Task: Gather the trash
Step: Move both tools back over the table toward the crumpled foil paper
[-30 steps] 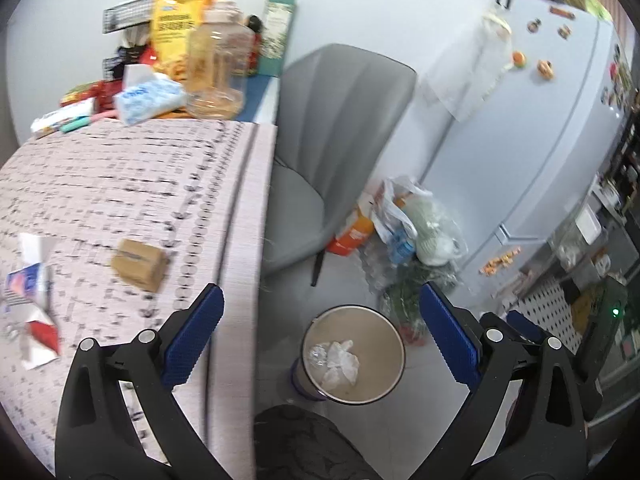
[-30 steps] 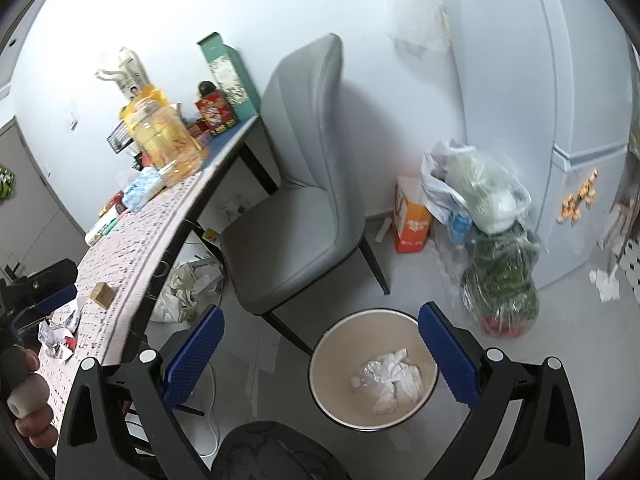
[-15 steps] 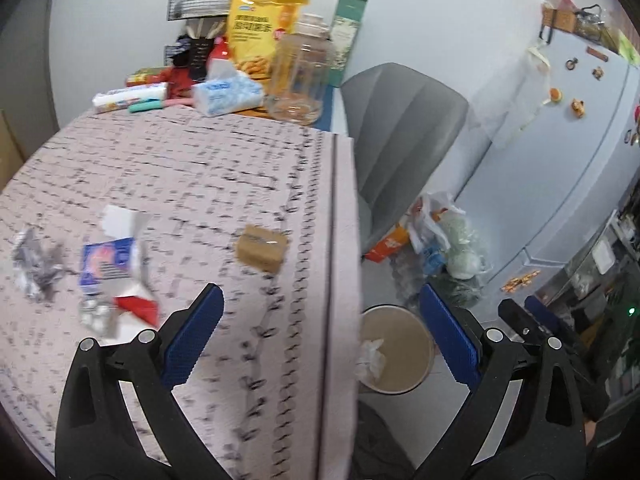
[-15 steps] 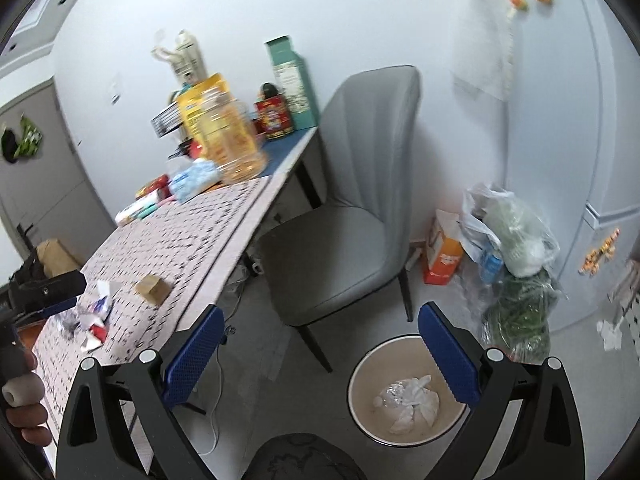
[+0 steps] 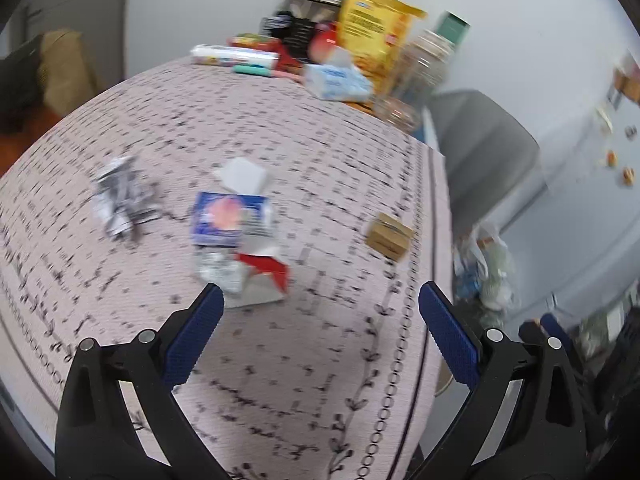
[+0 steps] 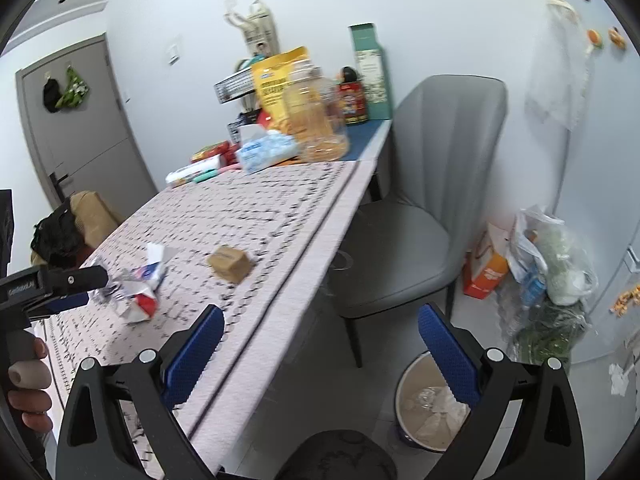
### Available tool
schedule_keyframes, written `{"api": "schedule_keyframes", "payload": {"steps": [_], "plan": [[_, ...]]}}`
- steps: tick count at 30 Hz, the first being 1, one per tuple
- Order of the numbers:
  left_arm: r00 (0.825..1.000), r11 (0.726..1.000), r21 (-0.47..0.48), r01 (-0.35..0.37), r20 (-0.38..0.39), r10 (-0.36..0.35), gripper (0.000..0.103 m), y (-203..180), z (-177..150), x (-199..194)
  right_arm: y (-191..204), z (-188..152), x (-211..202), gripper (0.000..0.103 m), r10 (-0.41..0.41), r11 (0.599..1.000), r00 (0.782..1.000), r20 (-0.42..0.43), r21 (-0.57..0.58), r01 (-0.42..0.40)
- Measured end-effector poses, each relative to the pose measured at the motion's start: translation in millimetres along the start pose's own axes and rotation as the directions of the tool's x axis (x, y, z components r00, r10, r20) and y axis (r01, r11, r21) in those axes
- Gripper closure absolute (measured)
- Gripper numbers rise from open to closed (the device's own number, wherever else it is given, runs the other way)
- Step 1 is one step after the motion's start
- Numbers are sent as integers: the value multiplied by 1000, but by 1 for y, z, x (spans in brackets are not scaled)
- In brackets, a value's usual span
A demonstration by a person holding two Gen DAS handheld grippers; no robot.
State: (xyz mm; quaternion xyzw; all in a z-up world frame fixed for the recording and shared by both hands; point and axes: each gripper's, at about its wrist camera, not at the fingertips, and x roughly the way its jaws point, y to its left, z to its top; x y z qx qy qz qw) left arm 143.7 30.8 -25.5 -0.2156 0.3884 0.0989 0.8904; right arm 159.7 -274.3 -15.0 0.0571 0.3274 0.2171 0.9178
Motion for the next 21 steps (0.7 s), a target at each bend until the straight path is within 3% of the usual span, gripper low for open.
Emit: {"api": "schedule_keyframes", "payload": {"steps": [5,18,21], "plan": [[997,989,-135,-53,52,60,6,40,1,-11,28,0,8,8,48,998,999,-22,-36,-49],[994,967,-252,49,110,-22,7,103,3,-15,95,-1,28,8,156,982,984,-91,-89,-164],[992,961,-274,40,123,-6,11,116,5,-10,105,-3,34,8,181,978,978,-106,-84,-190]]}}
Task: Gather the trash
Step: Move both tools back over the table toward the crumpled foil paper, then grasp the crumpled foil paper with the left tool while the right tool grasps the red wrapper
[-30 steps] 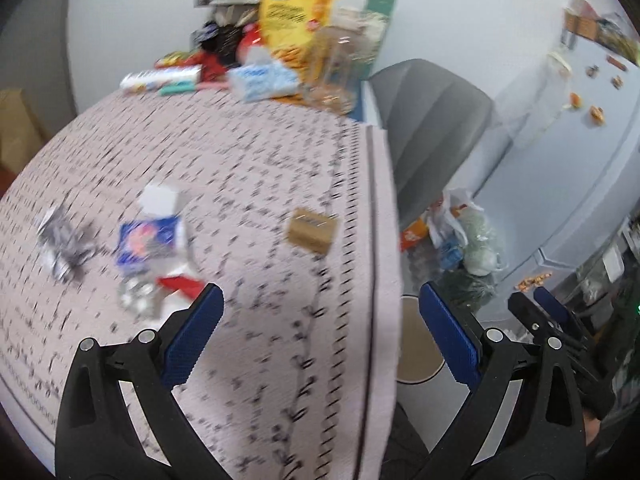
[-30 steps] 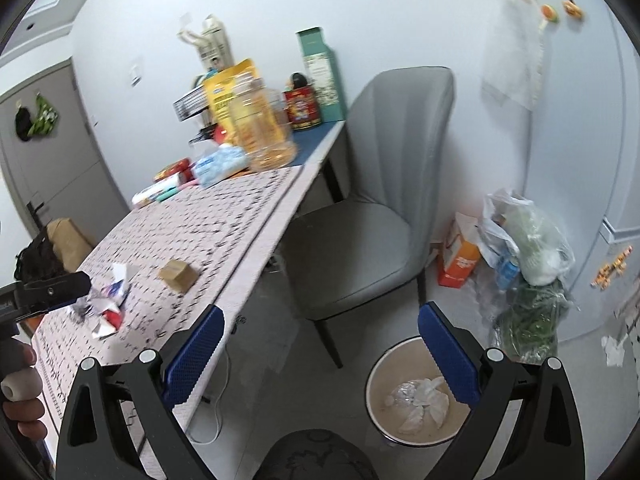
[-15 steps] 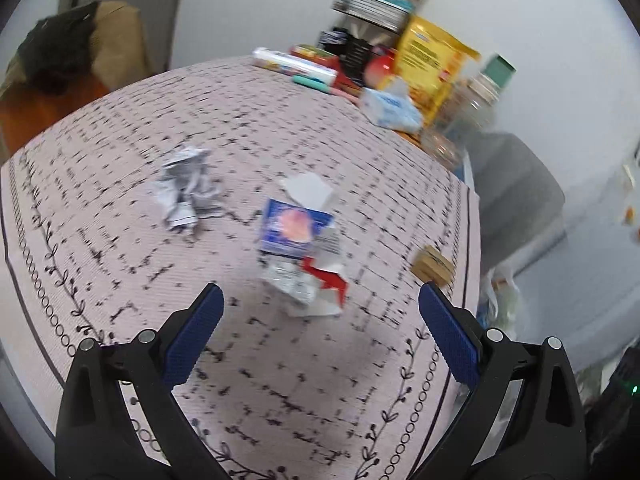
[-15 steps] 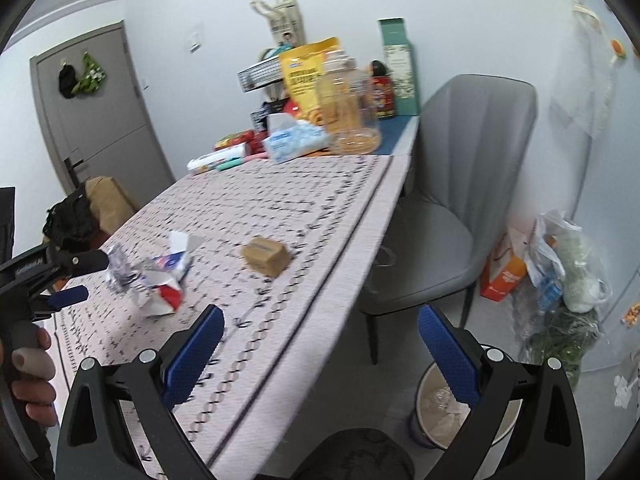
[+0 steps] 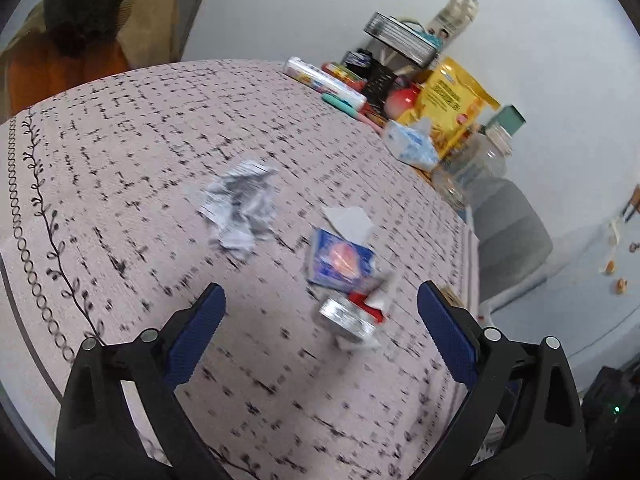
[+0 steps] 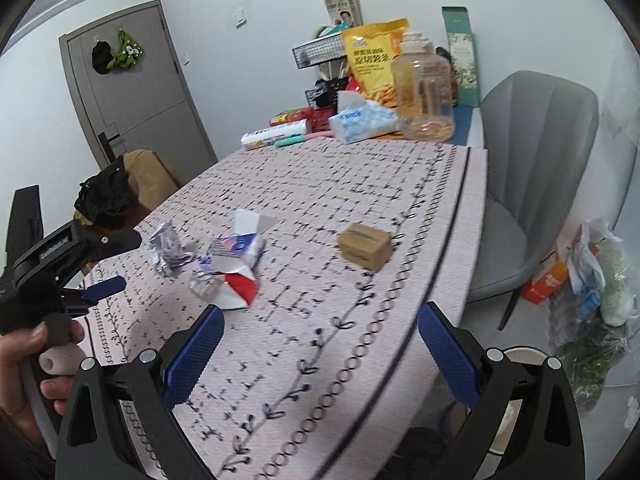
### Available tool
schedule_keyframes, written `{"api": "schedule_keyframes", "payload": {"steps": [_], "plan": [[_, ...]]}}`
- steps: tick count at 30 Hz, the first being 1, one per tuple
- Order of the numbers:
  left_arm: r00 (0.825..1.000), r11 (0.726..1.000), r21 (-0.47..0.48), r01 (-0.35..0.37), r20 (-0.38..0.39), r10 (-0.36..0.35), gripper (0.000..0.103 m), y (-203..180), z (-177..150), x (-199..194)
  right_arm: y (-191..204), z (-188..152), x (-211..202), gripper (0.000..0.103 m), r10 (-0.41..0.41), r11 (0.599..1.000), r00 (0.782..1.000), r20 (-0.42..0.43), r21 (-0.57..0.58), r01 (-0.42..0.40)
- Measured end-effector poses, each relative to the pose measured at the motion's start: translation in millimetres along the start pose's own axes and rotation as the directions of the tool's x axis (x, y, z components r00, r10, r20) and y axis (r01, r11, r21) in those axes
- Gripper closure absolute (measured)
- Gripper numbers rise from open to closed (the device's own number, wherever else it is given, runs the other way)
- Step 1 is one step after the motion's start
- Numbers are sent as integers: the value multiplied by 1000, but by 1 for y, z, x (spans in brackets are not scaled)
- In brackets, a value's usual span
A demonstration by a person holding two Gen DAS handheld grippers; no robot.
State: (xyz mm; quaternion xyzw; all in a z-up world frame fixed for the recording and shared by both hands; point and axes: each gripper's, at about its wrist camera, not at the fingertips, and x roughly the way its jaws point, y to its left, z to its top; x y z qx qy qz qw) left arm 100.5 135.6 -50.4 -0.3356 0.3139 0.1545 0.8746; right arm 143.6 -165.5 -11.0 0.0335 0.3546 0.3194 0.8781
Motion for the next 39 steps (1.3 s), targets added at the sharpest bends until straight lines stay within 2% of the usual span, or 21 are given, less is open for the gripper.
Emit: {"api": "schedule_keyframes", "payload": {"steps": [3,5,12,19,22,24,29,34,39], "plan": [[1000,1000,-18,-8,-16,8,22,13,6,12,10,1,8,9,27,1000,999,-17,-11,-27],[1000,999,-33,-19,-23,18,25,21,9,20,16,2,13,12,47,999,998,-32,-17,-47],[998,998,-31,-55,-38,54,27,36,21,45,26,4,32,20,96,995,993,-68,0,-96],[995,996,-35,-80,-54,78,29,44,30,67,24,12,62,33,141,990,982,-127,43,-137],[996,996,-34,-83,-47,81,43,45,31,70,24,17,77,36,154,988,978,-143,44,-149],[996,997,-50,-67,-62,63,63,47,32,73,26,19,88,39,157,987,975,-154,35,-154],[997,997,-57,-48,-61,44,74,48,28,67,35,22,116,48,182,983,959,-217,8,-185],[1000,998,-55,-18,-12,18,75,46,25,41,42,24,131,59,185,980,954,-238,-22,-196],[1000,998,-66,1,24,0,75,49,19,19,43,31,133,60,185,979,959,-216,-46,-199]]}}
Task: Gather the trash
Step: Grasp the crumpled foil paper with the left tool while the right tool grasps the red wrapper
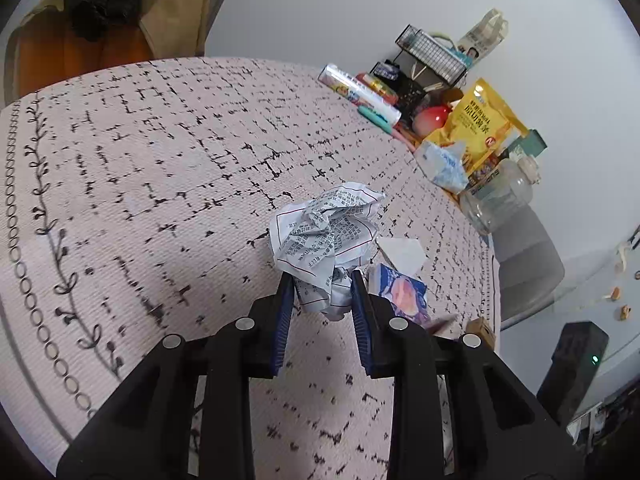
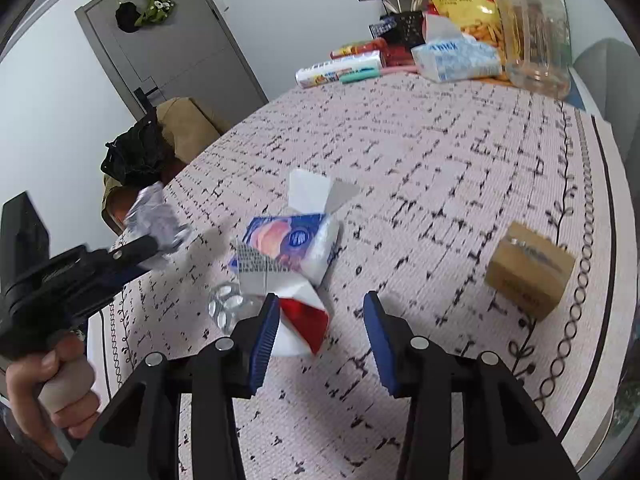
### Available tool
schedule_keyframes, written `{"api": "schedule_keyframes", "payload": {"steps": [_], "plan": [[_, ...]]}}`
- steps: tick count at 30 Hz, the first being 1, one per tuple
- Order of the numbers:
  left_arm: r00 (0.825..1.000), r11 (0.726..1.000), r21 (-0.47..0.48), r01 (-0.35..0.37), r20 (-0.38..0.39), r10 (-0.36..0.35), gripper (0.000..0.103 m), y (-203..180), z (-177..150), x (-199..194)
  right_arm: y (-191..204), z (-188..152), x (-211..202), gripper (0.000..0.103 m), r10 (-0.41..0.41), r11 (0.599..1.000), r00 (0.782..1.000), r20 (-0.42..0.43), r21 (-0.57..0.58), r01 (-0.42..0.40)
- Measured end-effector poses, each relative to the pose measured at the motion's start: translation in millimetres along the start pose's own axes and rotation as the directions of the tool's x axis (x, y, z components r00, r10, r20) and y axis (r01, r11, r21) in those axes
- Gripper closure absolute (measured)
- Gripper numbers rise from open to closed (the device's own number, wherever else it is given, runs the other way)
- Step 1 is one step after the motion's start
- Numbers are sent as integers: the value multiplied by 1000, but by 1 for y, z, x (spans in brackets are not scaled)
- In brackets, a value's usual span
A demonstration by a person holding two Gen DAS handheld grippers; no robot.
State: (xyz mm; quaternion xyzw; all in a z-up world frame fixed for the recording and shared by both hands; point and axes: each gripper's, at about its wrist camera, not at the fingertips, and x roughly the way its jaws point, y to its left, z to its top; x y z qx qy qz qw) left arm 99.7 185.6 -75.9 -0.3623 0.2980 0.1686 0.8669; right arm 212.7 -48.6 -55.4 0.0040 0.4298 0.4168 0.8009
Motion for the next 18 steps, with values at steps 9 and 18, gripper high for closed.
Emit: {"api": "schedule_keyframes", "payload": {"steps": [9,18], "plan": [[999,999,-16,29,25,-29,75,9,-10,-22,19,-4,15,83,-41,993,998,-36,-114,37],[998,998,-16,53,32,-52,75,10,-12,-29,34,1,-18,97,-73,980,997,21,-185,76]]}}
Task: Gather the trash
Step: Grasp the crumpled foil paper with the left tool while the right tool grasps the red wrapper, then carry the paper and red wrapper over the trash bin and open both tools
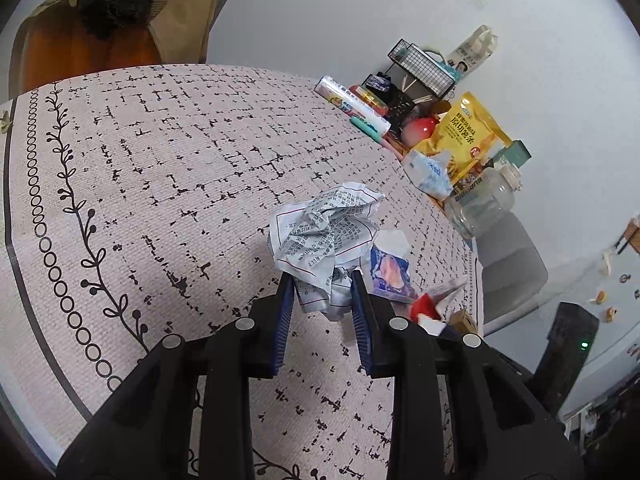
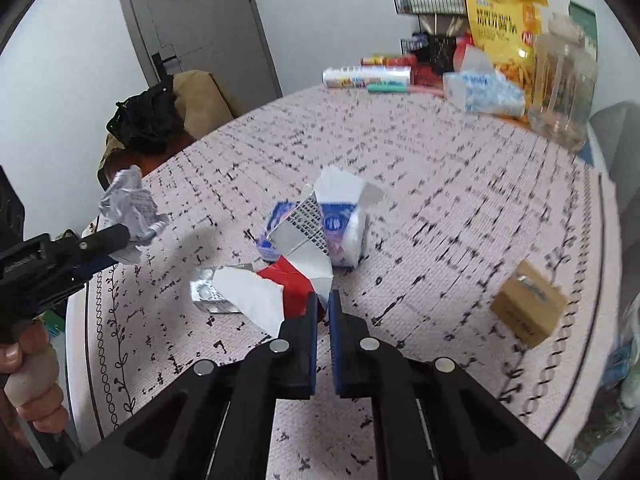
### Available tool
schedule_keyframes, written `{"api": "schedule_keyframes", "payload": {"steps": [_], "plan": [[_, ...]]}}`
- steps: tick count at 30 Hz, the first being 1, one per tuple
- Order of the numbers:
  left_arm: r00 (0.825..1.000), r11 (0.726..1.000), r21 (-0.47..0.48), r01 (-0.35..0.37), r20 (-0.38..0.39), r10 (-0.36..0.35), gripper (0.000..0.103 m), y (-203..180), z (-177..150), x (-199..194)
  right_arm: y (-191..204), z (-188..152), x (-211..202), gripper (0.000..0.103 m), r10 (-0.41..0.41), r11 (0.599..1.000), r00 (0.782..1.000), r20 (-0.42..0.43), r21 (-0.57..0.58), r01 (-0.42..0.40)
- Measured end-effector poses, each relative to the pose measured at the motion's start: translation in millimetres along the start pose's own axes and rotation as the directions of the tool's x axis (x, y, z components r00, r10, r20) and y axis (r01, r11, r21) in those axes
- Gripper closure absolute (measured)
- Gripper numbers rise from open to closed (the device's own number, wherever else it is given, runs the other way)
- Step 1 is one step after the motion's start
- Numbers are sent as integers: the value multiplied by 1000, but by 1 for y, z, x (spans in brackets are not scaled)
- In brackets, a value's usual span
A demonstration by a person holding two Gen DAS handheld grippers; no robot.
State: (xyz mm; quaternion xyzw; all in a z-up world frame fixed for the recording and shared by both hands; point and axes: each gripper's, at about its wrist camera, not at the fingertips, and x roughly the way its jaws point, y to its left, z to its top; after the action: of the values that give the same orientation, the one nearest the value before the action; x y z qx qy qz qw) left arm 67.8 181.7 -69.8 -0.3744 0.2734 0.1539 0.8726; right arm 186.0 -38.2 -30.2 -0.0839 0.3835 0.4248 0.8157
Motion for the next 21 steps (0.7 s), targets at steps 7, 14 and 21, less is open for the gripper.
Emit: {"api": "schedule_keyframes", "payload": {"steps": [7,14,21], "plan": [[999,999,19,31,11,-31,75,-12,-1,-6,6,2,-28,97,-16,998,999,32,-61,18],[998,996,69,60,15,-62,75,-39,-5,-9,-15,-10,-59,97,-38,999,997,71,1,38],[994,984,136,112,-12,-112,75,-80,-15,-2,-53,-26,-87,97,-86,992,991,101,97,76]]}}
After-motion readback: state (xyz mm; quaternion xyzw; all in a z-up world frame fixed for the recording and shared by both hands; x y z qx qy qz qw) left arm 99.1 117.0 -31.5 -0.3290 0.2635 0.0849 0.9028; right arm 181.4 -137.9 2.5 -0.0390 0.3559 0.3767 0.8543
